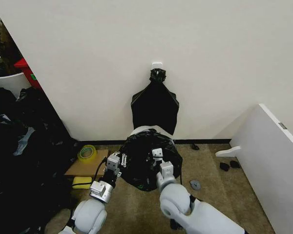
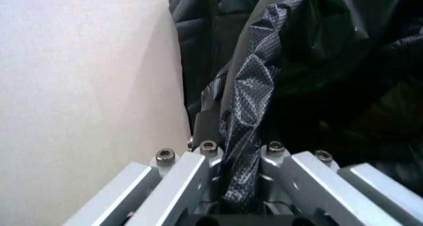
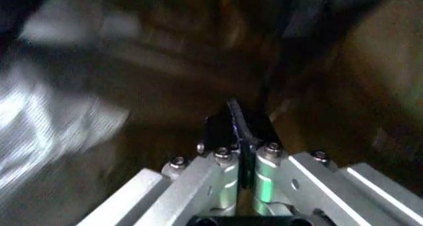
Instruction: Place the garbage bag over the trash bin.
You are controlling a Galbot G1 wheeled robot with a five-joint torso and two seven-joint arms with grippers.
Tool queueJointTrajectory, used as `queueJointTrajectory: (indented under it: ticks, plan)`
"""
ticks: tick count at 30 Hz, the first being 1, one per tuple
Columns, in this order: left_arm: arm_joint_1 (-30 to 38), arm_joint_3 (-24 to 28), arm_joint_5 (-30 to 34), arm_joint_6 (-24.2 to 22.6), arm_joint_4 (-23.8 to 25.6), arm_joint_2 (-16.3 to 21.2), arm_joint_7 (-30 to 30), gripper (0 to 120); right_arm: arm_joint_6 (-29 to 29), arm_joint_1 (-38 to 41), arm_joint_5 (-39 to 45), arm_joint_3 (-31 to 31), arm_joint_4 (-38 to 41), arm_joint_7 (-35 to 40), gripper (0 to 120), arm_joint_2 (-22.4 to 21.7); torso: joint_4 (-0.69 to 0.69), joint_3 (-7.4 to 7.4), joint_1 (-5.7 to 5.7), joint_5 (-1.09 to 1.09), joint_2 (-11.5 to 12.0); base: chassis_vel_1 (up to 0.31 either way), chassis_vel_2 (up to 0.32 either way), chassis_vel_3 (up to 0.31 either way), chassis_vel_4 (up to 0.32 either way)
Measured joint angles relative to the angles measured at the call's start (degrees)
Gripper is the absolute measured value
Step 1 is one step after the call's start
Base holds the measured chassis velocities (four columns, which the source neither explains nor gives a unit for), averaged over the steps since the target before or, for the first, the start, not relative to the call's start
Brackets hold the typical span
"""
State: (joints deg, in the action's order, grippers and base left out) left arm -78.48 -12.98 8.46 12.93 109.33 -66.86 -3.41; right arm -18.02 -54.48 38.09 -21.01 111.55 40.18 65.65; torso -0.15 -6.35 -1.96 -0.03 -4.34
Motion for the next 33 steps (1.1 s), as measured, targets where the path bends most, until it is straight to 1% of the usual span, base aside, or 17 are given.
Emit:
queueJointTrajectory:
  ticks: [1, 3, 4, 7, 8, 10, 11, 12, 13, 15, 18, 19, 22, 24, 25, 28, 33]
  plan:
    - [0.0, 0.0, 0.0, 0.0, 0.0, 0.0, 0.0, 2, 0.0, 0.0, 0.0, 0.0, 0.0, 0.0, 0, 0.0, 0.0, 0.0, 0.0, 0.0, 0.0, 0.0, 0.0, 0.0, 0.0]
    - [-0.02, 0.29, 0.0, 0.01, 0.31, -0.01, 0.06, 2, -6.16, 0.88, 7.01, -0.51, 0.78, 5.31, 0, 0.85, 0.0, 0.0, 0.0, -0.01, 0.0, 0.0, 0.0, 0.0, 0.0]
    - [-0.06, 0.34, 0.0, 0.01, 0.55, 0.0, 0.06, 2, -7.69, 1.42, 8.46, -0.55, 0.17, 6.62, 0, 1.36, 0.0, 0.0, 0.0, 0.0, 0.0, 0.0, 0.0, 0.0, 0.0]
    - [-0.19, 0.35, 0.0, 0.02, 0.92, 0.02, 0.06, 2, -8.85, 2.08, 9.01, -0.54, -1.25, 7.59, 0, 1.92, 0.01, 0.0, 0.0, 0.0, 0.0, 0.0, 0.0, 0.0, 0.0]
    - [-0.38, 0.34, 0.0, 0.02, 1.23, 0.1, 0.07, 2, -9.74, 2.62, 8.46, -0.46, -3.0, 8.08, 0, 2.32, 0.01, 0.0, 0.0, 0.0, 0.0, 0.0, 0.0, 0.0, 0.0]
    - [-0.74, 0.2, -0.02, 0.01, 1.7, 0.37, 0.09, 2, -10.72, 3.32, 3.95, -0.24, -6.19, 8.12, 0, 2.55, 0.01, 0.0, 0.0, 0.0, 0.0, 0.0, 0.0, 0.0, 0.0]
    - [-0.87, 0.09, -0.03, 0.02, 1.88, 0.56, 0.09, 2, -10.77, 3.43, -0.76, -0.02, -8.05, 7.42, 0, 2.43, 0.01, 0.0, 0.0, 0.0, 0.0, 0.0, 0.0, 0.0, 0.0]
    - [-0.87, 0.09, -0.03, 0.02, 1.88, 0.56, 0.09, 2, -10.77, 3.43, -0.76, -0.02, -8.05, 7.42, 0, 2.43, 0.01, 0.0, 0.0, 0.0, 0.0, 0.0, 0.0, 0.0, 0.0]
    - [-0.92, -0.03, -0.04, 0.0, 1.89, 0.7, 0.11, 2, -10.7, 3.37, -4.76, 0.14, -9.03, 6.63, 0, 2.18, 0.0, 0.0, 0.0, 0.01, 0.0, 0.0, 0.0, 0.0, 0.0]
    - [-0.94, -0.08, -0.05, -0.06, 1.86, 0.75, 0.13, 2, -10.9, 2.99, -9.66, 0.25, -9.5, 5.94, 0, 1.78, 0.0, 0.0, 0.0, 0.0, 0.0, 0.0, 0.0, 0.0, 0.0]
    - [-0.91, -0.05, -0.05, -0.1, 1.68, 0.68, 0.12, 2, -10.68, 2.51, -12.79, 0.23, -9.45, 5.26, 0, 1.41, 0.0, 0.0, 0.0, 0.0, 0.0, 0.0, 0.0, 0.0, 0.0]
    - [-0.87, 0.07, -0.04, -0.13, 1.57, 0.56, 0.09, 2, -9.7, 2.06, -13.44, -0.02, -8.71, 4.51, 0, 1.16, -0.01, 0.0, 0.0, 0.0, 0.0, 0.0, 0.0, 0.0, 0.0]
    - [-0.83, 0.26, -0.05, -0.2, 1.48, 0.41, 0.05, 2, -7.26, 1.42, -12.65, -0.73, -6.77, 2.79, 0, 1.01, 0.0, 0.0, 0.0, 0.0, 0.0, 0.0, 0.0, 0.0, 0.0]
    - [-0.85, 0.38, -0.06, -0.26, 1.44, 0.38, 0.05, 2, -5.32, 1.15, -9.63, -1.75, -5.05, 1.67, 0, 1.11, 0.0, 0.0, 0.0, 0.0, 0.0, 0.0, 0.0, 0.0, 0.0]
    - [-0.85, 0.38, -0.06, -0.26, 1.44, 0.38, 0.05, 2, -5.32, 1.15, -9.63, -1.75, -5.05, 1.67, 0, 1.11, 0.0, 0.0, 0.0, 0.0, 0.0, 0.0, 0.0, 0.0, 0.0]
    - [-1.1, 0.41, -0.14, -0.29, 1.65, 0.4, 0.07, 2, -5.83, 1.81, -3.5, -2.52, -4.02, 2.95, 0, 2.23, 0.0, 0.0, 0.0, 0.0, 0.0, 0.0, 0.0, 0.0, 0.0]
    - [-1.41, 0.49, -0.2, -0.22, 2.19, 0.59, 0.26, 2, -7.95, 3.73, 1.31, -1.1, -7.59, 5.55, 0, 4.78, 0.01, 0.0, 0.0, 0.0, 0.0, 0.0, 0.0, 0.0, 0.0]
